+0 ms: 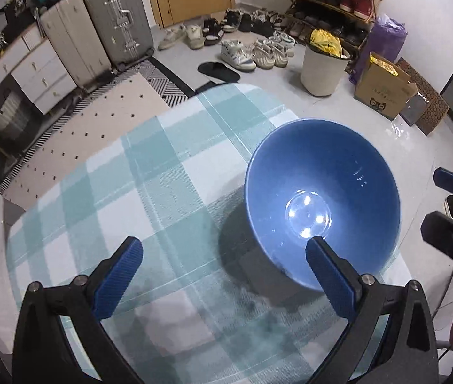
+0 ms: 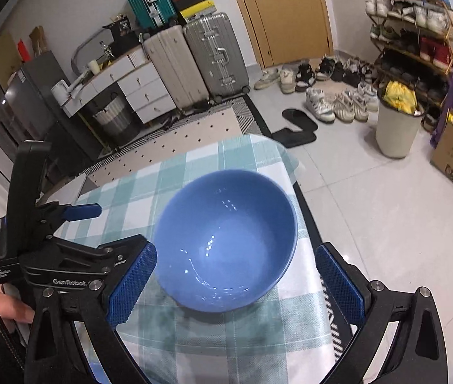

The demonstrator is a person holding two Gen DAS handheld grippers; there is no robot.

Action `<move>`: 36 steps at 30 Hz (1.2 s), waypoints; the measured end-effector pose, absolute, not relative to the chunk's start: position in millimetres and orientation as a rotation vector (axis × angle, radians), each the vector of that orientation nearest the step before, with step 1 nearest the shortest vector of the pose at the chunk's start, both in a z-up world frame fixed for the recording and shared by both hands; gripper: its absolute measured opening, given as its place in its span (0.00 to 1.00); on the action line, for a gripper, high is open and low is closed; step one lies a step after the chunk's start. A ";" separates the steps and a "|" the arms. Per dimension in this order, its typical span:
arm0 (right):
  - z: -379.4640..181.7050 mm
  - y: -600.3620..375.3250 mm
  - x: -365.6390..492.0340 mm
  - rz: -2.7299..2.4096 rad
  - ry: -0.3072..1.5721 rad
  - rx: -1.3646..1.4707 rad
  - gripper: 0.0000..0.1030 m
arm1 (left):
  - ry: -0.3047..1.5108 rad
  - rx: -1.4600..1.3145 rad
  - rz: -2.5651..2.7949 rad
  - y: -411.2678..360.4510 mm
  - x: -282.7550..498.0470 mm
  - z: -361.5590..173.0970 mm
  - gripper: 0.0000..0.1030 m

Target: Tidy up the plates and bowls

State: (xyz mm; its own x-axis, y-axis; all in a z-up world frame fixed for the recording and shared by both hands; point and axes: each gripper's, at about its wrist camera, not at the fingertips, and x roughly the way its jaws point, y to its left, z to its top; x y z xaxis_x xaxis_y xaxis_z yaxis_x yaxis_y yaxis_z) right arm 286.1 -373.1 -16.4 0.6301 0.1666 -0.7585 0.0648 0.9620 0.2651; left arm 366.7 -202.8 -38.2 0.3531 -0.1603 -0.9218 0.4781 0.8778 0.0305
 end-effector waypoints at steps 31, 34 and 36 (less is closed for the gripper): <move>-46.5 -381.6 288.8 0.040 0.948 0.285 0.99 | 1.329 0.213 -0.507 -220.1 386.7 -68.2 0.10; -46.5 -381.6 288.5 0.041 0.949 0.282 0.99 | 1.315 0.241 -0.488 -220.8 384.0 -66.6 0.10; -45.8 -380.8 287.3 0.039 0.948 0.278 0.99 | 1.301 0.273 -0.470 -221.3 381.4 -66.7 0.10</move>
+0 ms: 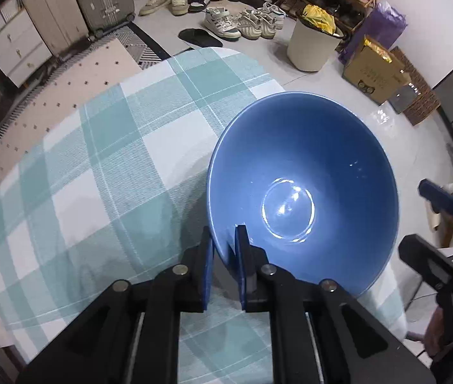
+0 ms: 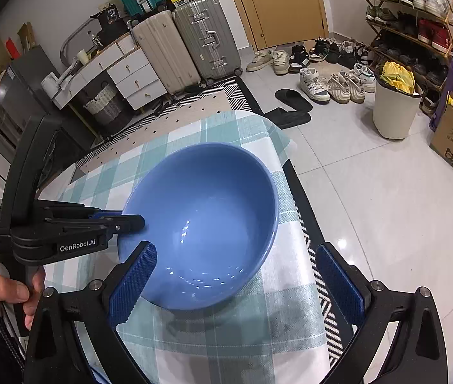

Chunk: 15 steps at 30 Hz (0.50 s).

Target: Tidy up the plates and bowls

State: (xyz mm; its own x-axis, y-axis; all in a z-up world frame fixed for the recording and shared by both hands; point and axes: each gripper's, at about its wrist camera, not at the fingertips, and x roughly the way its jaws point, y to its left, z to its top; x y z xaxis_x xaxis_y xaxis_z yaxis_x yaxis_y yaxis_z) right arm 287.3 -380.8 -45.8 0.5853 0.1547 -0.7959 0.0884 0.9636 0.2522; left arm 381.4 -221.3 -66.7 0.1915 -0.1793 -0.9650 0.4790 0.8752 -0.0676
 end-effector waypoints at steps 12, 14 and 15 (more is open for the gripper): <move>-44.5 -371.6 288.1 0.061 0.975 0.275 0.95 | 1.249 0.394 -0.423 -203.2 360.7 -59.3 0.11; -43.7 -367.0 288.1 0.069 0.979 0.267 0.94 | 1.251 0.390 -0.417 -197.1 359.0 -59.8 0.11; -43.2 -363.9 288.1 0.072 0.980 0.263 0.94 | 1.252 0.391 -0.411 -192.8 358.3 -60.6 0.11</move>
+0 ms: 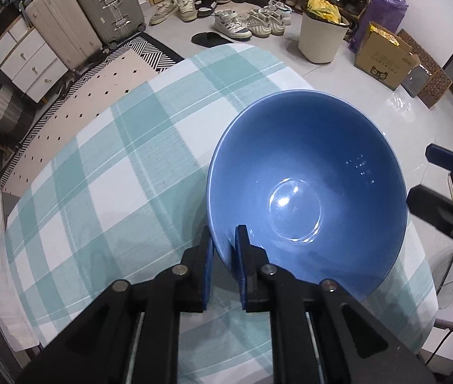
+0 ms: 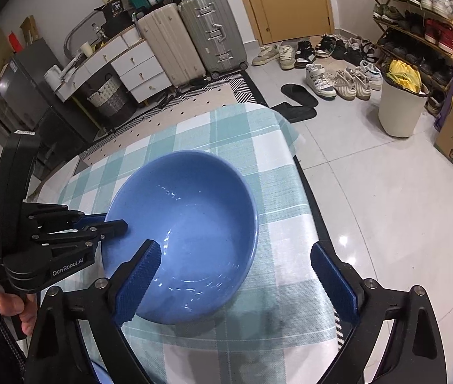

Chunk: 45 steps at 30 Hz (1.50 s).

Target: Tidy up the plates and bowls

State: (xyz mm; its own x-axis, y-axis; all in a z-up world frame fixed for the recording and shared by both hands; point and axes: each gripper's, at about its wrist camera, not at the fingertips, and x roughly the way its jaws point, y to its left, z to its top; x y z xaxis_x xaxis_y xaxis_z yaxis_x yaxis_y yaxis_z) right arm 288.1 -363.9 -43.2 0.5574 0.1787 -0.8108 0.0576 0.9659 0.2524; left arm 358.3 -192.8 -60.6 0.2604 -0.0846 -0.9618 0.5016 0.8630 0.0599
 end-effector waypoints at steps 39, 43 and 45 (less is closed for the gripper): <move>-79.0 -255.1 323.8 0.230 1.244 0.009 0.63 | 1.285 0.311 -0.346 -101.2 322.1 -65.3 0.14; -84.4 -256.6 323.8 0.240 1.269 0.034 0.40 | 1.286 0.297 -0.350 -98.4 321.8 -65.6 0.14; -87.0 -257.7 323.7 0.236 1.275 0.039 0.35 | 1.285 0.297 -0.351 -98.1 321.5 -65.6 0.14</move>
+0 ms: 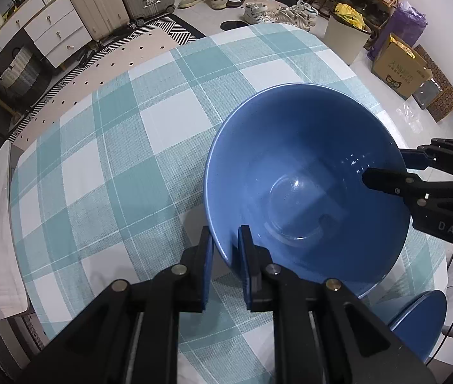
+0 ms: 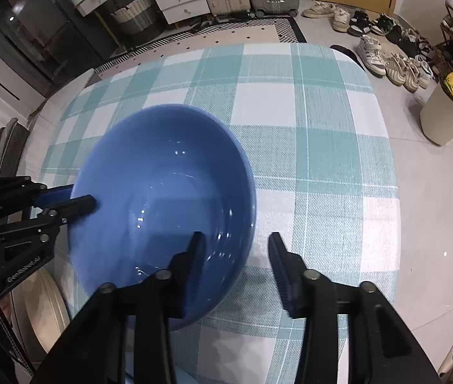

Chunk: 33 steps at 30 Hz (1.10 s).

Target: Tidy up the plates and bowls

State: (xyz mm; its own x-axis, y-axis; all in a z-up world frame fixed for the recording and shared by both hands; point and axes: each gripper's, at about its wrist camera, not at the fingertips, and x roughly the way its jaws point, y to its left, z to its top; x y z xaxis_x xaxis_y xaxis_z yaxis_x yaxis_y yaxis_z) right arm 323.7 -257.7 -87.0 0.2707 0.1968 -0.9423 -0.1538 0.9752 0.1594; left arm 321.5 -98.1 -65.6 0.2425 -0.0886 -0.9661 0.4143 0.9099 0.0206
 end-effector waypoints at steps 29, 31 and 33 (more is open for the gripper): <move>-73.9 -258.5 322.5 0.245 1.280 0.119 0.10 | 1.339 0.232 -0.383 -92.6 315.2 -68.6 0.16; -69.2 -258.5 321.5 0.245 1.274 0.120 0.10 | 1.331 0.231 -0.381 -92.4 313.7 -64.5 0.16; -63.1 -259.1 320.5 0.241 1.263 0.120 0.10 | 1.322 0.227 -0.385 -92.4 312.1 -59.1 0.16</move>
